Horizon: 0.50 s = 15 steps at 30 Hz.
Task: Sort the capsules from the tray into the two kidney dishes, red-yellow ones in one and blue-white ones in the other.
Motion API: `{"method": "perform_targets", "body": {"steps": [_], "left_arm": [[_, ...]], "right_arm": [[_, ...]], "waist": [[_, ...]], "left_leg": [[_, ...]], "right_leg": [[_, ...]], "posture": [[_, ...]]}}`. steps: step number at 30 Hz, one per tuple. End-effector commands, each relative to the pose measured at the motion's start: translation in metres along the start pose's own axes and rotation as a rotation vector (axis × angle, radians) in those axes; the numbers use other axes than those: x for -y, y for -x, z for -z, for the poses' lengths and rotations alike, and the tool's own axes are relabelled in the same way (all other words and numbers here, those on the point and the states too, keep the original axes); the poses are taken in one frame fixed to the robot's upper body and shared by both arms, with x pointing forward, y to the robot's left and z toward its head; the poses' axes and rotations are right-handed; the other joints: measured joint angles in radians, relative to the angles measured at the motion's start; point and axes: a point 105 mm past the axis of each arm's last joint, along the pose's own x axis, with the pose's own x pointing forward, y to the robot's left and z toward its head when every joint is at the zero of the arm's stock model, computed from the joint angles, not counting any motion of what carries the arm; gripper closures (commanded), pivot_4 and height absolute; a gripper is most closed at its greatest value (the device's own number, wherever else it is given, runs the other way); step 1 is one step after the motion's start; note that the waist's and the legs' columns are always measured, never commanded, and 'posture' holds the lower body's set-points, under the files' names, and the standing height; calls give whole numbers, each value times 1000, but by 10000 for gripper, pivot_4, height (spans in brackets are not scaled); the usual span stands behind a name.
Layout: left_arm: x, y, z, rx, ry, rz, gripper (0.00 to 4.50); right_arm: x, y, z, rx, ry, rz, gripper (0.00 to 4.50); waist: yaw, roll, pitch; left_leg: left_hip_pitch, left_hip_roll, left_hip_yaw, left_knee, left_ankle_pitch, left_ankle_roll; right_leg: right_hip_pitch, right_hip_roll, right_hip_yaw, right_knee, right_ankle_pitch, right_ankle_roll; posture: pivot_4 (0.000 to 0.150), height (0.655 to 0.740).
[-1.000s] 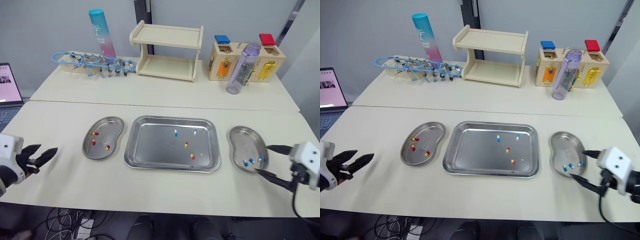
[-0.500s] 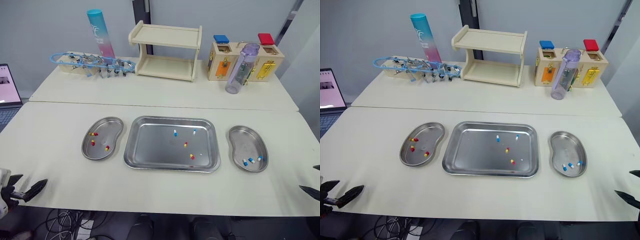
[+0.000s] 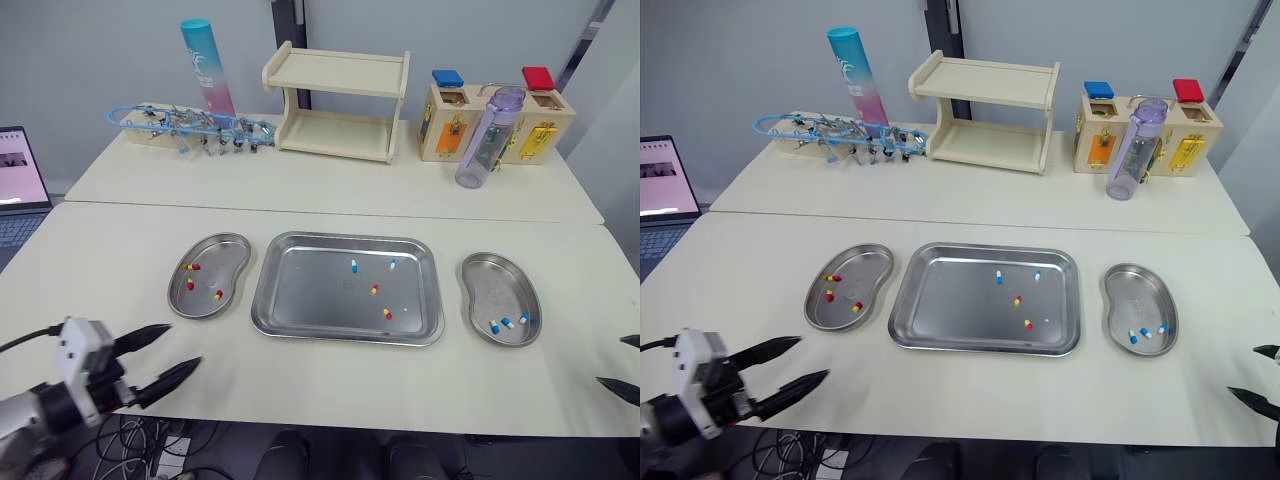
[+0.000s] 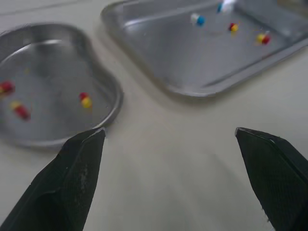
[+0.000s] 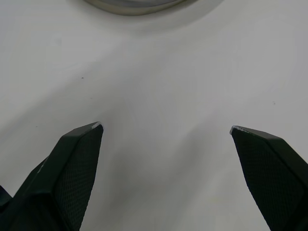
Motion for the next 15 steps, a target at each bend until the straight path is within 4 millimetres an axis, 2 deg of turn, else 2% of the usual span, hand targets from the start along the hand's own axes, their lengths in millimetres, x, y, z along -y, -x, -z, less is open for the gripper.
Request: {"method": "perform_targets", "body": {"steps": [1,6,8,11,12,15], "left_arm": [[18,-19,-5,73,-17,71,274],[25,-34,3,123,-2,62,274],[26,-37,3,135,-8,49,274],[29,-40,1,147,-7,46,274],[29,-41,1,148,-8,45,274],[31,-45,-3,160,-13,38,274]], "right_arm": [[0,5,-6,4,23,-13,0],[-2,11,-1,-32,-19,-40,0],[-1,13,-7,-22,-14,-50,0],[4,14,-40,49,20,-71,0],[3,10,-58,89,48,-78,0],[-14,-8,-109,199,153,-139,0]], "waist": [[0,0,0],[-2,0,0],[-2,0,0],[-5,2,0],[-5,3,-1],[-5,3,-1]], "left_leg": [[0,0,0,0,0,0],[1,0,0,0,0,0],[1,0,0,1,0,0],[1,0,0,1,0,0],[1,0,1,1,0,0],[2,0,1,1,0,0]], "right_leg": [[0,0,0,0,0,0],[1,0,0,0,0,0],[1,0,0,0,0,0],[1,0,0,0,0,0],[1,0,0,0,0,0],[2,0,0,0,0,0]], "posture": [[1500,7400],[1500,7400],[1500,7400],[1500,7400],[1500,7400],[1500,7400]]}}
